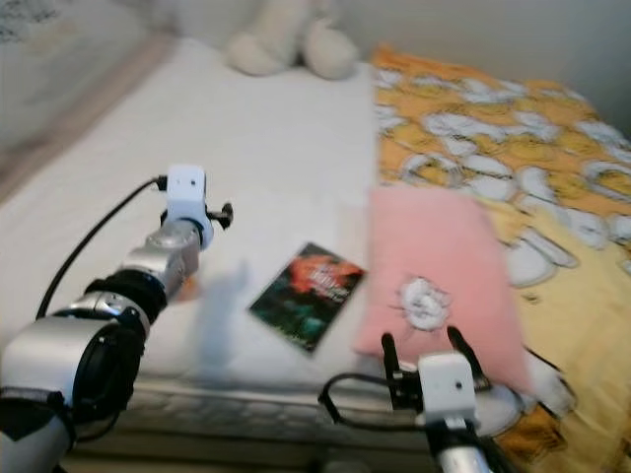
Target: Clean up the room
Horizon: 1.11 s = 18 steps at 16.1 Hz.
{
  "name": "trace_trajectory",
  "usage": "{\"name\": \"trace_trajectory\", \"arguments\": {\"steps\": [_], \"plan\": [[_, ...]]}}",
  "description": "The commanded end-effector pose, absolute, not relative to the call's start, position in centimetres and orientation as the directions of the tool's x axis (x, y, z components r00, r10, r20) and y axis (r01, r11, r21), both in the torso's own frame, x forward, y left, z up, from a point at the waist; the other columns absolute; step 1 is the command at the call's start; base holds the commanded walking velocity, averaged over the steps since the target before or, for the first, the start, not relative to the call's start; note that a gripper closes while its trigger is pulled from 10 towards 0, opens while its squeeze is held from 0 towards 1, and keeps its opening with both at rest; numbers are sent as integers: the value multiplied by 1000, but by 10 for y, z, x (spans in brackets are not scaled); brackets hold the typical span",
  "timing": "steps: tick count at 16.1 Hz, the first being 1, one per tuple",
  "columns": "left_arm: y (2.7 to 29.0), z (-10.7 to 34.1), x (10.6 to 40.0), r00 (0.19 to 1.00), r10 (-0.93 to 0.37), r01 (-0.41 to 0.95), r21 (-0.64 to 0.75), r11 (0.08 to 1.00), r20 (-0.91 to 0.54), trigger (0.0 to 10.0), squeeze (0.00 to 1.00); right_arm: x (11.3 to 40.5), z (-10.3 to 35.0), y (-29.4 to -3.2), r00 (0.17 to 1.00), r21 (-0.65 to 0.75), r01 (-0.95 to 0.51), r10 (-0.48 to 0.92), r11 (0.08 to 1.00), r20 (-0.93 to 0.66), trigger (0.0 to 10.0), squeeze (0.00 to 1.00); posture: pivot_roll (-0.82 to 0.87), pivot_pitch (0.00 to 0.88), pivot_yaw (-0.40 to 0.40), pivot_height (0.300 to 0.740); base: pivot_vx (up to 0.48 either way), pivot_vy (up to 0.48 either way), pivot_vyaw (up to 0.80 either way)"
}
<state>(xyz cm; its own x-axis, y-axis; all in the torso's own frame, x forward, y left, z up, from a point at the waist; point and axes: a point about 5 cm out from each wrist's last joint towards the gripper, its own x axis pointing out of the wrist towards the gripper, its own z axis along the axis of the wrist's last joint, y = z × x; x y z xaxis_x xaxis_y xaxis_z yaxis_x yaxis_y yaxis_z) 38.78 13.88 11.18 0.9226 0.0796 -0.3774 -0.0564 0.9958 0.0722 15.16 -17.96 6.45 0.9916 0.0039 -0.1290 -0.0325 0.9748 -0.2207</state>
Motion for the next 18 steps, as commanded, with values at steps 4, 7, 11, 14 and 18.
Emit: {"name": "trace_trajectory", "arguments": {"steps": [4, 7, 11, 14, 18], "plan": [[161, 90, 374, 883, 262, -197, 198, 960, -390, 10000, 0, 140, 82, -163, 958, -156, -260, 235, 953, -164, 10000, 0, -308, 46, -80, 740, 0, 0, 0], [182, 127, 386, 900, 411, -360, 285, 888, -143, 10000, 0, 137, 89, -162, 943, -139, -310, 286, 940, -169, 10000, 0, -296, 52, -85, 740, 0, 0, 0], [192, 106, 376, 877, 416, -327, 338, 883, -239, 10000, 0, 137, 89, -157, 919, -95, -363, 340, 927, -201, 10000, 0, -268, 66, -99, 740, 0, 0, 0], [196, 88, 368, 853, 403, -323, 272, 907, -332, 10000, 0, 133, 87, -152, 847, -27, -487, 464, 873, -261, 10000, 0, -281, 79, -112, 740, 0, 0, 0], [188, 108, 379, 889, 374, -314, 243, 918, -264, 10000, 0, 137, 89, -163, 843, -30, -485, 459, 874, -280, 10000, 0, -290, 86, -113, 740, 0, 0, 0]]}}
